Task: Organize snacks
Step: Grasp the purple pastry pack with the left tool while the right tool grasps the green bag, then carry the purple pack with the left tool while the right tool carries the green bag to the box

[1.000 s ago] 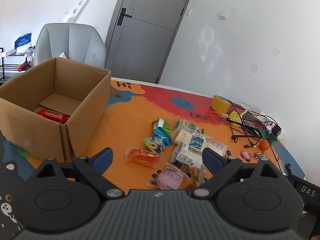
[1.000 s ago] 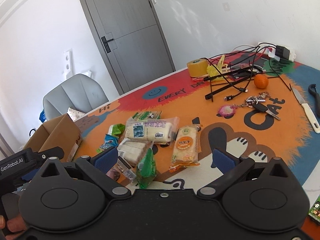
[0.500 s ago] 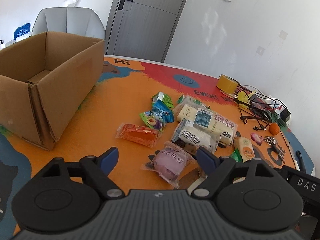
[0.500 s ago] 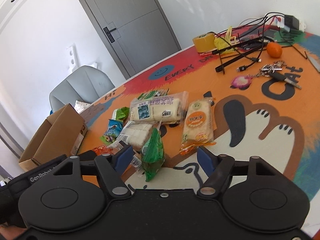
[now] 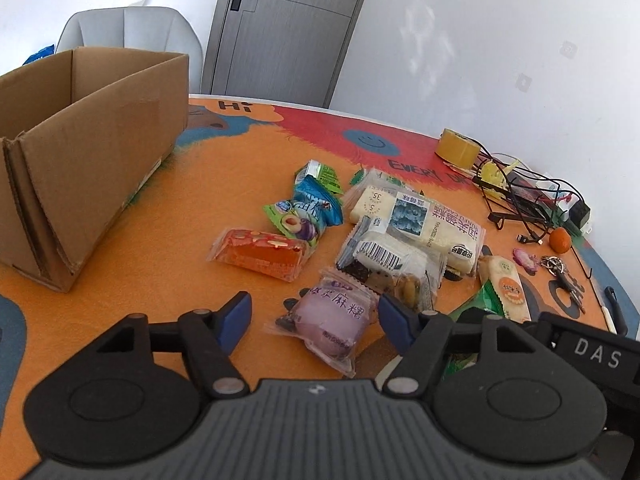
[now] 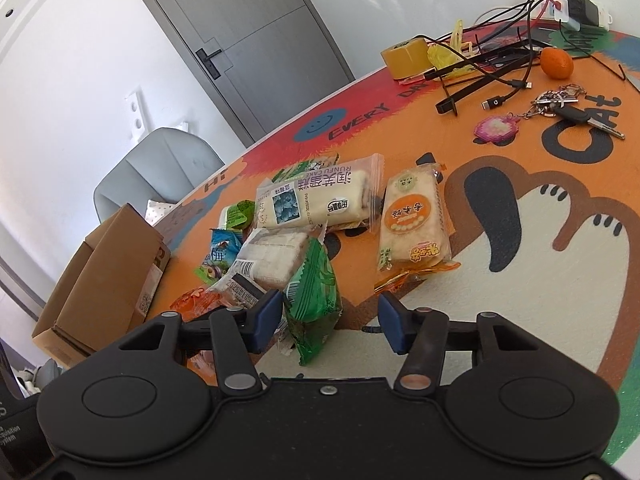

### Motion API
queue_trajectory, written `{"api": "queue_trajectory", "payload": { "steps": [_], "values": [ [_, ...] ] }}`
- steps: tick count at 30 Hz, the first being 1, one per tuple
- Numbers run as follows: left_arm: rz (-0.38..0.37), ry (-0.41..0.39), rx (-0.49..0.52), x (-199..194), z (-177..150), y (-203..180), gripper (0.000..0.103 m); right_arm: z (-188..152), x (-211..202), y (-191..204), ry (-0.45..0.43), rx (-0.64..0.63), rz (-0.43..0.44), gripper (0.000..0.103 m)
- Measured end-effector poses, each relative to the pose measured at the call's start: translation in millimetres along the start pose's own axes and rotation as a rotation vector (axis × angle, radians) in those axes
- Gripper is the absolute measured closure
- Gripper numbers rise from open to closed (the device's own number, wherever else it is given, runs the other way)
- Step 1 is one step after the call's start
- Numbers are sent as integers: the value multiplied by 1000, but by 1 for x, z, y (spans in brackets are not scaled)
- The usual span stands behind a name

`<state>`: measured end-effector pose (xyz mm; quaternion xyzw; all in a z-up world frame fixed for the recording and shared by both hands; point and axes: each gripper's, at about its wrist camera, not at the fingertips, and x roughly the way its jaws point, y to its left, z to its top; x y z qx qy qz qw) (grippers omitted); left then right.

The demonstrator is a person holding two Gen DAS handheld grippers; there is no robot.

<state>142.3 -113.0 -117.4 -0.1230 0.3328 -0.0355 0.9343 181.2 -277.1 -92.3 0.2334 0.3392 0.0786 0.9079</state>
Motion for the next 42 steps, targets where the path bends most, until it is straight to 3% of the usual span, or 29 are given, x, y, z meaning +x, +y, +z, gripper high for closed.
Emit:
{"api": "queue_trajectory", "payload": {
  "steps": [2,4,6,9,26,42],
  "values": [
    [-7,5,9,0,0,0,53,0,2,1,1,1,6,56],
    [-15,8,14,-1,0,0,66,-1,4,1,10,3,23,67],
    [-12,5,21,-3,0,-1,69,-2,5,3,12,1,27,71],
    [-12,-4,31,-8,0,0,71,-2,1,4,3,-4,38,75],
    [-9,-69,7,-45,15,15,72,5,-22,23,-92,-38,72,75],
    [34,-231,-3,-95,49,47,72,12,-18,68,-126,-89,152,75]
  ]
}}
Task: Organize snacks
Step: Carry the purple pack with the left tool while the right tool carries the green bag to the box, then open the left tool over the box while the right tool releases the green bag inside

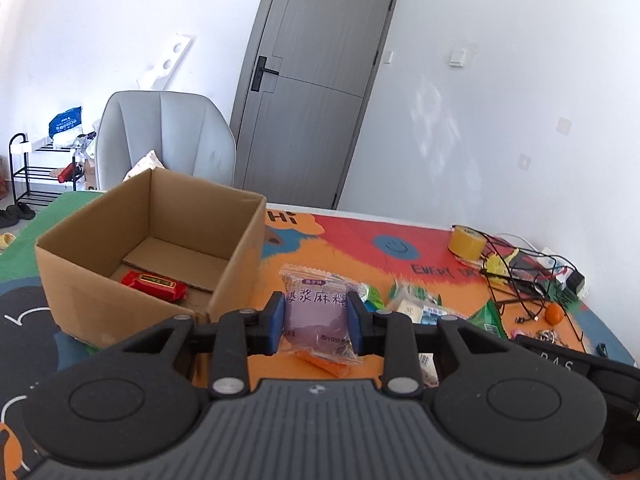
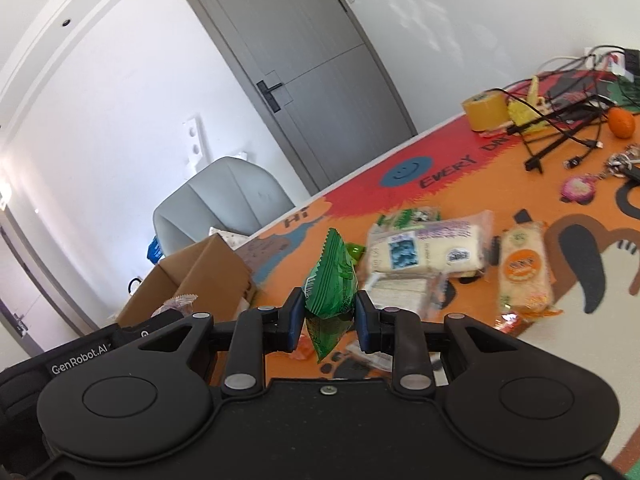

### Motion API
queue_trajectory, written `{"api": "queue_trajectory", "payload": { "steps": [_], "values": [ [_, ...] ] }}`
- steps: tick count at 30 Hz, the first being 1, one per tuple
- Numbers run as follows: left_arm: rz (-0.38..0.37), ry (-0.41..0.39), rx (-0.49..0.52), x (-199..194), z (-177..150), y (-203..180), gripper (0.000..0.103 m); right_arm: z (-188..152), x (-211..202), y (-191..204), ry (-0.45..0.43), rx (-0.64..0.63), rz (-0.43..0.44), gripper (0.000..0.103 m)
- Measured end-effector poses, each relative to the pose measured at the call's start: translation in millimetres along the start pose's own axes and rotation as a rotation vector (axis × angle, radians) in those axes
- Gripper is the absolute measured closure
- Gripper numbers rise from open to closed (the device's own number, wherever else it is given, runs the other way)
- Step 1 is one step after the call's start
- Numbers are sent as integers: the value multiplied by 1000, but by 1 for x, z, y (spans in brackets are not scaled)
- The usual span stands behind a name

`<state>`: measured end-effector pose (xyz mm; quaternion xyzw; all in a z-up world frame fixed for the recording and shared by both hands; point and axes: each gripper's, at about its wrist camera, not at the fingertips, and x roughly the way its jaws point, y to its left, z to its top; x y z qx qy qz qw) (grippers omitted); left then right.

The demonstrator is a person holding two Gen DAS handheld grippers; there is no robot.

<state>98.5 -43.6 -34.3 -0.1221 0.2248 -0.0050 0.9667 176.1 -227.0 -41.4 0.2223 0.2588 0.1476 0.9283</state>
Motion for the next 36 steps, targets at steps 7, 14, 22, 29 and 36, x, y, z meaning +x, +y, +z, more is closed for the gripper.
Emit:
{"api": "queue_trajectory", "payload": {
  "steps": [7,14,22,29,36],
  "values": [
    [20,-40,-13,-8,14,18,72,6,13,31,2,-51,46,75],
    [65,-75,-40,-9,29,42,72,8,26,58,11,-91,85,75],
    [120,-91,-80,1,43,73,72,11,46,85,21,-125,121,75],
    [194,-95,-125,11,57,99,70,14,64,109,34,-146,161,75],
    [246,-119,-178,2,60,122,47,12,80,136,60,-164,203,75]
  ]
}}
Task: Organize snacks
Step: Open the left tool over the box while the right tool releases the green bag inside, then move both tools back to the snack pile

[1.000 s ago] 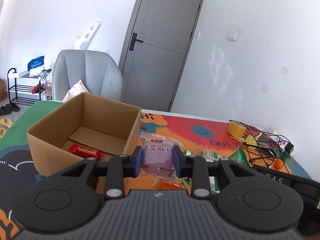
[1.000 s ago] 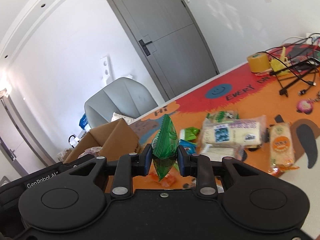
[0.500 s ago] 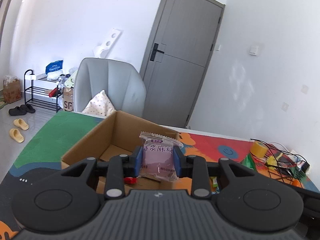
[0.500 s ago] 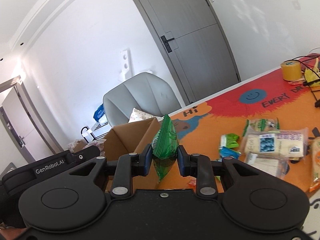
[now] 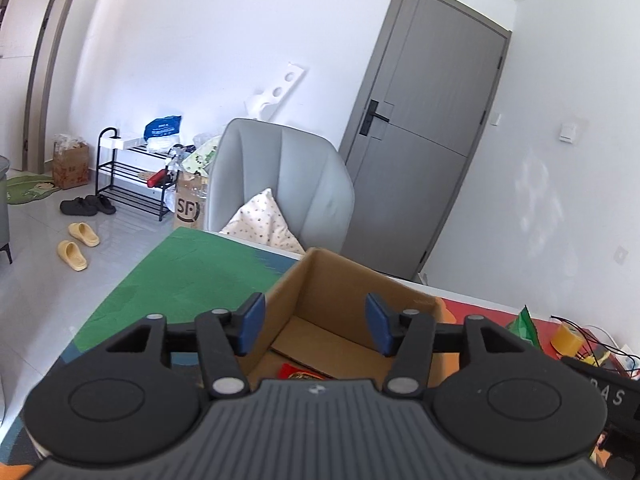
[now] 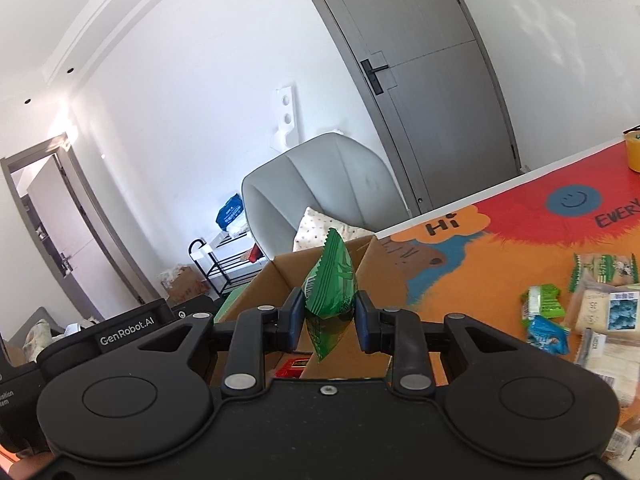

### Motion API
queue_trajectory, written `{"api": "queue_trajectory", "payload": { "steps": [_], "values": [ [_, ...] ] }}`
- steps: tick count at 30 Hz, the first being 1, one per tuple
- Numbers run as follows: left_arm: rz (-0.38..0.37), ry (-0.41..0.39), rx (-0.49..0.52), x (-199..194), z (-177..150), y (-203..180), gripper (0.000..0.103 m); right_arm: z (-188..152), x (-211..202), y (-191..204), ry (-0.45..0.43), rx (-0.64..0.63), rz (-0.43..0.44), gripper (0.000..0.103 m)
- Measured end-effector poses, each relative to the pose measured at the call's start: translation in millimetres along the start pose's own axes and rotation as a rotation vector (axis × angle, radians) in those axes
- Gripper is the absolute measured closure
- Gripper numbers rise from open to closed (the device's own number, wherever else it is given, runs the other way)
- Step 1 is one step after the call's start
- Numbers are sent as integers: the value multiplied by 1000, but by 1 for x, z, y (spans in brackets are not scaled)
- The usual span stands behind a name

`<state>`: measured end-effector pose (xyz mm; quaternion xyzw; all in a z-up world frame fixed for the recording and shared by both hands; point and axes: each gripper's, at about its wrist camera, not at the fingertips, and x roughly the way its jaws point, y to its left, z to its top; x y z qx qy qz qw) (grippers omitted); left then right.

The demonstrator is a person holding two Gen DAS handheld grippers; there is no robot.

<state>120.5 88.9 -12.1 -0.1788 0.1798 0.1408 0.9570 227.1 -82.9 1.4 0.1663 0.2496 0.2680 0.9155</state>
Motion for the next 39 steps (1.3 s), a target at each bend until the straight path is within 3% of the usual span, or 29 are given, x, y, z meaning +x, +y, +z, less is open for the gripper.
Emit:
{"api": "queue_trajectory", "payload": {
  "steps": [5,9,14,16,18,27,39],
  "values": [
    [21,-4,-27,-6,4,13,30,0,11,13,16,-8,28,74],
    [32,-10,-35,-11,2,17,20,0,14,17,21,-5,34,51],
    [41,21,-74,-13,0,21,9,0,1,14,5,19,6,43],
    [44,21,-91,-15,-2,21,2,-1,-7,12,-10,26,-34,23],
    [40,9,-99,-19,-5,20,0,-2,-15,9,-28,32,-88,10],
    [-28,28,-104,-26,-16,4,0,-9,-45,-20,-55,71,-175,0],
    [-80,59,-36,-34,-30,-41,0,-15,-87,-66,-79,108,-270,0]
  ]
}}
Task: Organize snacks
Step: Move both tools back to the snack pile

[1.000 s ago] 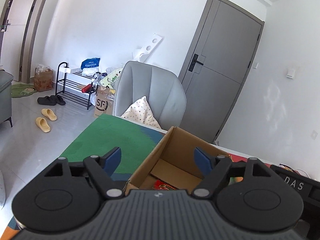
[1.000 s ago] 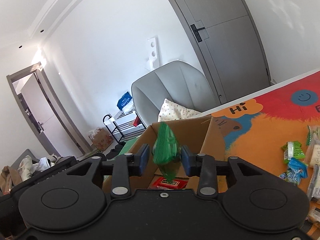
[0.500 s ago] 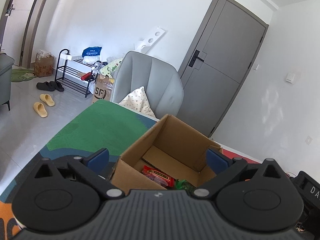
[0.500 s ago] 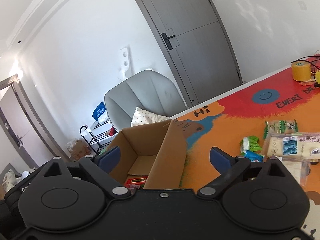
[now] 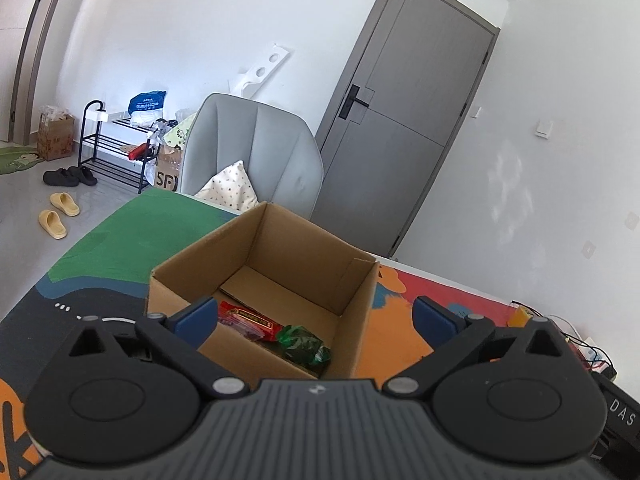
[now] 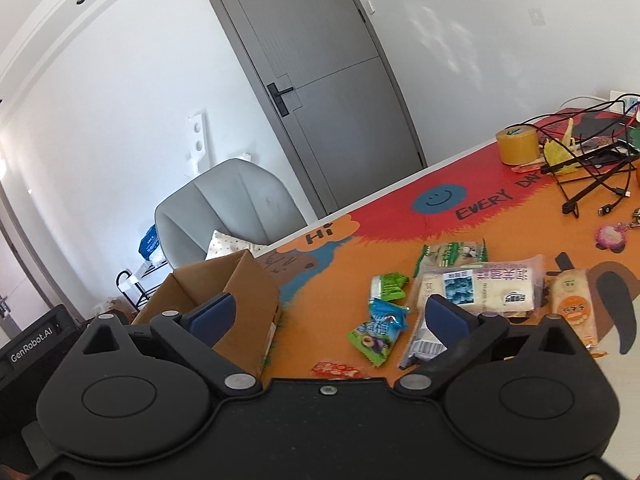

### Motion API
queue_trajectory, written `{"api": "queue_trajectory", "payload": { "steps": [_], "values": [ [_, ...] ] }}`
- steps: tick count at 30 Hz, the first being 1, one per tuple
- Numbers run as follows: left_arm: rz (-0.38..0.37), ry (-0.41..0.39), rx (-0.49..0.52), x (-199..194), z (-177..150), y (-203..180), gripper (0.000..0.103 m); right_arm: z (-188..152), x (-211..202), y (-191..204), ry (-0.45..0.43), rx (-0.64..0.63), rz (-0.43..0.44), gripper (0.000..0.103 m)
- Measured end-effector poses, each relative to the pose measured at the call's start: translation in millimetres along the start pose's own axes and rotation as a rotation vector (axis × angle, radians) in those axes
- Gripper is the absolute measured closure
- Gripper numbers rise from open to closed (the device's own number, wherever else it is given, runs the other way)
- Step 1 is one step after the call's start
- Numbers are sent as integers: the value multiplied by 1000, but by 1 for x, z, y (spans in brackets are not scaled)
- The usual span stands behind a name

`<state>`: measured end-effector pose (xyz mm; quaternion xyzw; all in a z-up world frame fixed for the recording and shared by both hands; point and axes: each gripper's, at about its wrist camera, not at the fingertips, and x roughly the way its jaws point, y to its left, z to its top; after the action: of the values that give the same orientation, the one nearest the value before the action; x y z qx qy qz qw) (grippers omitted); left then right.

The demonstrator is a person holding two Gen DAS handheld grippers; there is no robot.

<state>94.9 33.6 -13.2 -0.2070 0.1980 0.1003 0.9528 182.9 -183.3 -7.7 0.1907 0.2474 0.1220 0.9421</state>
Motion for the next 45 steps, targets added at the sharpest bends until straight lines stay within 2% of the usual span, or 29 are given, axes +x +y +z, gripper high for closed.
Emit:
{"api": "queue_trajectory", "payload": {
  "steps": [14,24,26,37,45],
  "values": [
    [-63,46,82,-3,-16,-47,0,9,-33,-48,-31,43,-52,0],
    [-97,91,124,3,-36,-78,0,11,-54,-85,-84,65,-130,0],
    [-100,106,136,5,-41,-81,0,10,-53,-90,-75,56,-165,0],
    [-104,187,188,29,-69,-96,0,-10,-32,-119,7,89,-215,0],
    [-91,228,193,50,-85,-100,0,-17,-16,-123,41,57,-215,0]
  ]
}}
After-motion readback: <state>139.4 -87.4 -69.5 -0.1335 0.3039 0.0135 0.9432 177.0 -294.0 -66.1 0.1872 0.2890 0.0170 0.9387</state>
